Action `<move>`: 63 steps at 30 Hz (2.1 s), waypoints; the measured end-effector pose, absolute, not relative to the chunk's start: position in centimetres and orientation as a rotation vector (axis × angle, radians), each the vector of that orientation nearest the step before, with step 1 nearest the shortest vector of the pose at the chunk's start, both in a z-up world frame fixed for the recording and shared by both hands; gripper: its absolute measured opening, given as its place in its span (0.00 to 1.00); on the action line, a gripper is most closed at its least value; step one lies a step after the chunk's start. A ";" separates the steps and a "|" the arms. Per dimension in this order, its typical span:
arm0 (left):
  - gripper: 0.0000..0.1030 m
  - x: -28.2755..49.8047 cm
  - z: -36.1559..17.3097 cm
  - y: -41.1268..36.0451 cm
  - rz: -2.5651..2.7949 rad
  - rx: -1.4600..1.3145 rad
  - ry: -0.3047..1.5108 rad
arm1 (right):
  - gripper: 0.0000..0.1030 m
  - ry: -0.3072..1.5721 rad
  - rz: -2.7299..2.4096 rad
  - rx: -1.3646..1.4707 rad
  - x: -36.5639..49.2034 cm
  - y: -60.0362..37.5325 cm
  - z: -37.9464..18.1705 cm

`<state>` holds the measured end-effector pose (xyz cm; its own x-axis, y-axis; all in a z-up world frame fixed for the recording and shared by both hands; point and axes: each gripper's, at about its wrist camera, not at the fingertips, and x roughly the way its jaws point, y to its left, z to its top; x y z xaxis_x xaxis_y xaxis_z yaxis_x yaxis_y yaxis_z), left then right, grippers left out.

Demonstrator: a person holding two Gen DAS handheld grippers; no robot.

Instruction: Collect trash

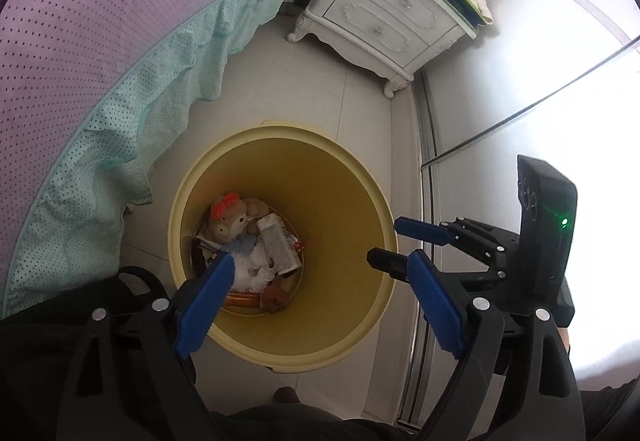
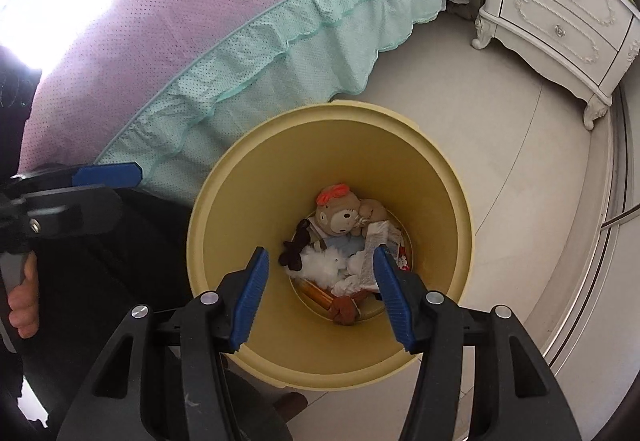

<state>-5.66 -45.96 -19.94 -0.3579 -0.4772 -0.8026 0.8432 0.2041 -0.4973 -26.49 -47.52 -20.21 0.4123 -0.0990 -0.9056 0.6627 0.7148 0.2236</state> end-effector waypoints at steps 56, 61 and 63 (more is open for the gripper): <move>0.96 5.6 3.8 -0.3 -0.051 0.005 0.465 | 0.92 0.426 0.274 0.068 2.2 -15.9 4.9; 0.96 6.8 4.4 0.1 -0.007 0.023 0.449 | 0.92 0.431 0.268 0.049 4.2 -15.8 4.8; 0.96 7.4 4.6 0.2 0.013 0.017 0.444 | 0.92 0.437 0.271 0.062 4.9 -15.8 4.6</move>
